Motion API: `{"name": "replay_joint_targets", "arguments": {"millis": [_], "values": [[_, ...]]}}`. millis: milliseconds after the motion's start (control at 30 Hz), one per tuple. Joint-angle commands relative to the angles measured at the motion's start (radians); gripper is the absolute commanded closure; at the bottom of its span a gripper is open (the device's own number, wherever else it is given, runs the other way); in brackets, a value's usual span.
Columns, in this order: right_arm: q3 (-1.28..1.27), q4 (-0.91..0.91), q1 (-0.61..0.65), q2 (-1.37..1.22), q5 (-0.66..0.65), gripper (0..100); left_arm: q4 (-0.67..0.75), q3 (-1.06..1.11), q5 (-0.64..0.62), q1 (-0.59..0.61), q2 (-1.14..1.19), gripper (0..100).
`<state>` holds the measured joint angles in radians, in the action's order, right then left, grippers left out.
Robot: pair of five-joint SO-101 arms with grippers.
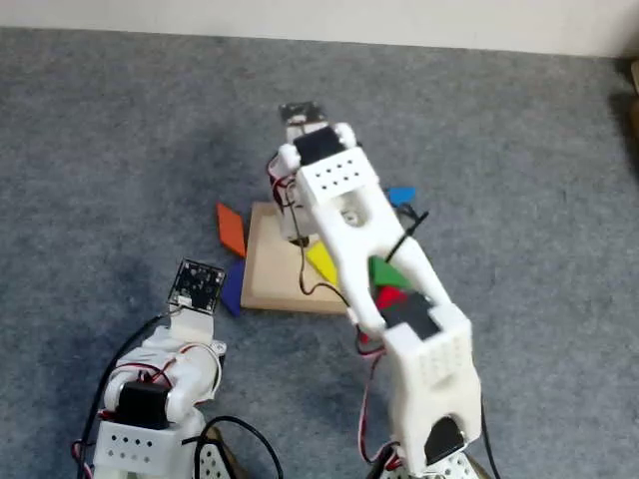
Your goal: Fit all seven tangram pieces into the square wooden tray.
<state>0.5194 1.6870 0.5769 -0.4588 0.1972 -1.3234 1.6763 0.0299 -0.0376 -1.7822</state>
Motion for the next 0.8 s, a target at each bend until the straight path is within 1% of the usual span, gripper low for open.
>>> {"name": "replay_joint_targets", "arguments": {"millis": [0, 167, 233, 367, 533, 633, 767], "values": [[-0.010, 0.068, 0.001, 0.163, -0.002, 86.4, -0.005, 0.019, 0.008, 0.008, -0.033, 99], [-0.271, 0.047, -0.016, 0.354, 0.002, 86.4, -0.005, 0.019, 0.008, 0.008, -0.033, 99], [-0.394, 0.007, -0.036, 0.455, 0.035, 86.4, -0.005, 0.019, 0.008, 0.008, -0.033, 99], [-0.673, -0.131, -0.113, 0.684, 0.080, 86.5, -0.005, 0.019, 0.008, 0.008, -0.033, 99], [-1.009, -0.346, -0.234, 0.935, 0.071, 86.5, -0.005, 0.019, 0.008, 0.008, -0.033, 99], [-1.214, -0.492, -0.269, 1.023, 0.072, 86.5, -0.005, 0.019, 0.008, 0.008, -0.033, 99], [-1.412, -0.501, -0.277, 1.049, 0.077, 86.5, -0.005, 0.019, 0.008, 0.008, -0.033, 99]]}}
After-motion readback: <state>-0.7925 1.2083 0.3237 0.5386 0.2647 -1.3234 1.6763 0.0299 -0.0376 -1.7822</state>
